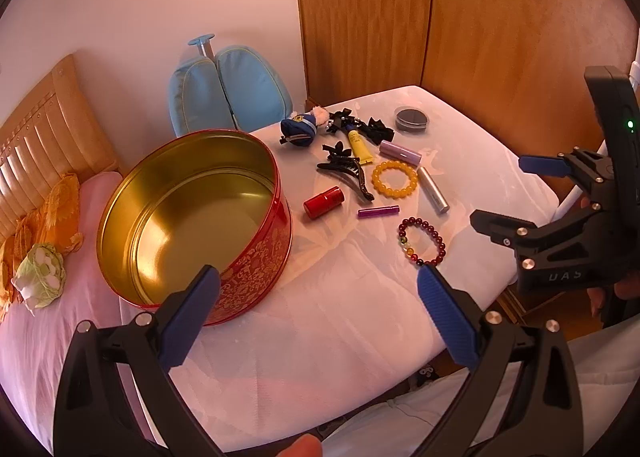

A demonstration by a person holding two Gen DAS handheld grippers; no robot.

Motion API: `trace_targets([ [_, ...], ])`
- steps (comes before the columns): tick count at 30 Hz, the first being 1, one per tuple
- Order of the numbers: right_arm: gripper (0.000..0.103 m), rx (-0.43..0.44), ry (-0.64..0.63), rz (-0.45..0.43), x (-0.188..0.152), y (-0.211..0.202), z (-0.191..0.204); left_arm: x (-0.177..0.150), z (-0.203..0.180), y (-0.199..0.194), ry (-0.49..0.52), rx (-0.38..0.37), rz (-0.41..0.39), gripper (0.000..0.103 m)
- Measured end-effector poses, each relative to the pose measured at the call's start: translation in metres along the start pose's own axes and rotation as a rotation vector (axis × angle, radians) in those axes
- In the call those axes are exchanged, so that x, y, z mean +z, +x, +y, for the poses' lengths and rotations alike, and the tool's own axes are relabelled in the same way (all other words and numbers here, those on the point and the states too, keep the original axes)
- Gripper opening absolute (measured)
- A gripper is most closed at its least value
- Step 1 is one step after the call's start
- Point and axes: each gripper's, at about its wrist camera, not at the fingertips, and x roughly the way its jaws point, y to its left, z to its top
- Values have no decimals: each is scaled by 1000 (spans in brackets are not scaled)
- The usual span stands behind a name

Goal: Organize jewelry

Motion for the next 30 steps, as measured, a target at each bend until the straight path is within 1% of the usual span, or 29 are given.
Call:
trace_targets([
  [6,100,-3,1,2,-3,-2,0,-2,-2,0,-2,-2,1,96],
  [20,100,-33,38,23,-15,-4,-10,-6,-9,4,29,-41,12,96],
  [26,100,-6,52,57,-19,3,-11,-6,-9,7,46,-58,15,96],
  [28,100,-2,59,71,-22,6,-14,-5,-10,10,47,-82,22,96],
  [30,100,-22,71,82,-25,10,-20,-5,-11,16,49,-129,35,96],
])
